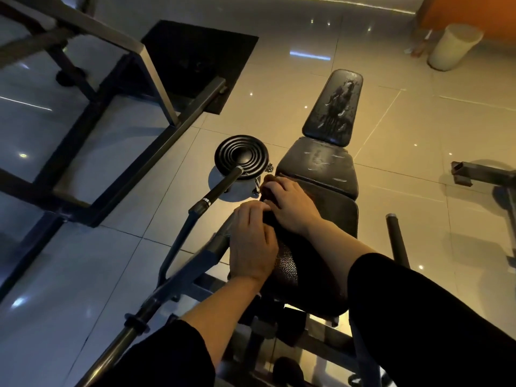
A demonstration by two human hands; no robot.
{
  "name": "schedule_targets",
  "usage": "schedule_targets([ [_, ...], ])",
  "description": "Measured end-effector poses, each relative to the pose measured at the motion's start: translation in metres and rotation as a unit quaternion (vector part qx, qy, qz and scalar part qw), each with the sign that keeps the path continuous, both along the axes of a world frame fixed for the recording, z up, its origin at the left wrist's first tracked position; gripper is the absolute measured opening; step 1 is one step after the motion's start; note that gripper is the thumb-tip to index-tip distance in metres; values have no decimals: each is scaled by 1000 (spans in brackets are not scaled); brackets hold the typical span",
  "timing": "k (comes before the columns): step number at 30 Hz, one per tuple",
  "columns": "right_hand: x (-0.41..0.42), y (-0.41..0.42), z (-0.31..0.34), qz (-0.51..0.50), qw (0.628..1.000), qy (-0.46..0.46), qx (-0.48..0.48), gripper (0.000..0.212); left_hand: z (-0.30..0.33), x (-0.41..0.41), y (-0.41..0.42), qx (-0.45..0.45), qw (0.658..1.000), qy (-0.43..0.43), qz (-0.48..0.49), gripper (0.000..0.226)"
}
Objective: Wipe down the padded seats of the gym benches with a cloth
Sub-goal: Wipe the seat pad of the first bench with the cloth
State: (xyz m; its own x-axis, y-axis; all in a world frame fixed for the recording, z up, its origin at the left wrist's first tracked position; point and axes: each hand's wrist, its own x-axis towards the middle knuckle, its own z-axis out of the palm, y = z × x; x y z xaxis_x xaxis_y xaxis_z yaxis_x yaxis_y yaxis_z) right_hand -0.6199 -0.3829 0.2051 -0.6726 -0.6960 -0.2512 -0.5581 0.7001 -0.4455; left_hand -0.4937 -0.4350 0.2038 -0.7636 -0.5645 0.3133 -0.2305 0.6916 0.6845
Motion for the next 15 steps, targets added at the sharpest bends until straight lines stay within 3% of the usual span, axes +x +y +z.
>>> schedule_targets([
  [4, 35, 6, 7, 51, 998, 2, -25, 46, 5, 21, 0, 88, 988, 24, 128, 25],
  [10, 72, 41, 20, 119, 992, -1, -51, 46, 9, 53, 20, 79, 990, -48, 107, 20],
  [15, 53, 106, 19, -66, 997, 5, -28, 44, 17, 67, 32, 38, 993, -110, -24, 26],
])
